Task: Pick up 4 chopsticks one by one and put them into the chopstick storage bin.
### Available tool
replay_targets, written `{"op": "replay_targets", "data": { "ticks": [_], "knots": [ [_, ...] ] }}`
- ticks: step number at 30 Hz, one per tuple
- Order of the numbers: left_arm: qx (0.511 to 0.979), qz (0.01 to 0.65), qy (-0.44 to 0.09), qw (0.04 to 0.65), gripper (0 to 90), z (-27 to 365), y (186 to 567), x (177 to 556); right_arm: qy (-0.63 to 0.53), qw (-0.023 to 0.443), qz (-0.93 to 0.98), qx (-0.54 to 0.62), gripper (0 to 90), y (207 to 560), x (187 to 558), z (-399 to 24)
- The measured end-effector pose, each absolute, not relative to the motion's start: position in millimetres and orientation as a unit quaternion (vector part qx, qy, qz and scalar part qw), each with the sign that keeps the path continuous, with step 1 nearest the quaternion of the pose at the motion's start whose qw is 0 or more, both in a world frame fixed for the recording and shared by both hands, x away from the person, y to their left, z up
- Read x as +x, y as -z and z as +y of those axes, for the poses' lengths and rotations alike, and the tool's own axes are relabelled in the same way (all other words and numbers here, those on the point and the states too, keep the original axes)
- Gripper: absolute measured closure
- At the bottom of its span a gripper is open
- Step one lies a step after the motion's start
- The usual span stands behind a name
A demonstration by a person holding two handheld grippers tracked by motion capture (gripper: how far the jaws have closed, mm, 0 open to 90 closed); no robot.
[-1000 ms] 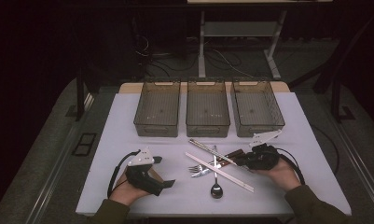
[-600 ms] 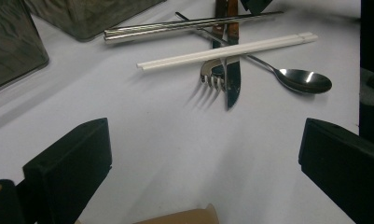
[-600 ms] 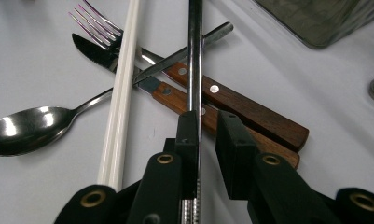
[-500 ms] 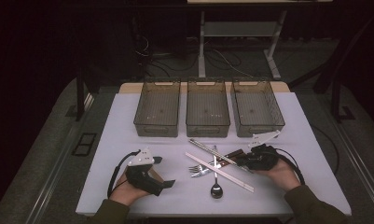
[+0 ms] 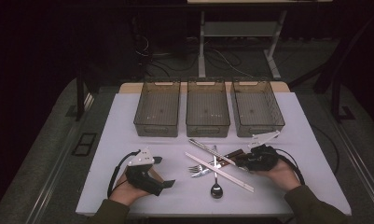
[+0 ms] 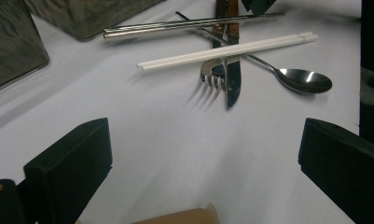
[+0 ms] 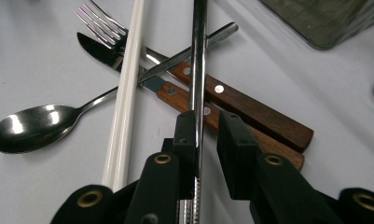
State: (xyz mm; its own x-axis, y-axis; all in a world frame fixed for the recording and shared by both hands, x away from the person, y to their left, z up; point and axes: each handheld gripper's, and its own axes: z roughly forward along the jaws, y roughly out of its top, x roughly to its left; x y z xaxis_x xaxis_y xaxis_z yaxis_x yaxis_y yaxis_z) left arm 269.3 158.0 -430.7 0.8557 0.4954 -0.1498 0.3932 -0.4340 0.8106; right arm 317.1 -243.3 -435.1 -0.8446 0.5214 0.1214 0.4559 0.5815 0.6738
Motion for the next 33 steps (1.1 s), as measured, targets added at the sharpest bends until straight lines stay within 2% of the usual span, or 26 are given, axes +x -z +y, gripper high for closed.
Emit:
{"op": "replay_targets", "data": {
  "ticks": [33],
  "knots": [
    [0.845,0.263,-0.055,0.463,1.4,157.8,430.7,269.1,-0.323,0.048,0.909,0.259,79.5,442.0,316.3,-237.0]
  ]
}}
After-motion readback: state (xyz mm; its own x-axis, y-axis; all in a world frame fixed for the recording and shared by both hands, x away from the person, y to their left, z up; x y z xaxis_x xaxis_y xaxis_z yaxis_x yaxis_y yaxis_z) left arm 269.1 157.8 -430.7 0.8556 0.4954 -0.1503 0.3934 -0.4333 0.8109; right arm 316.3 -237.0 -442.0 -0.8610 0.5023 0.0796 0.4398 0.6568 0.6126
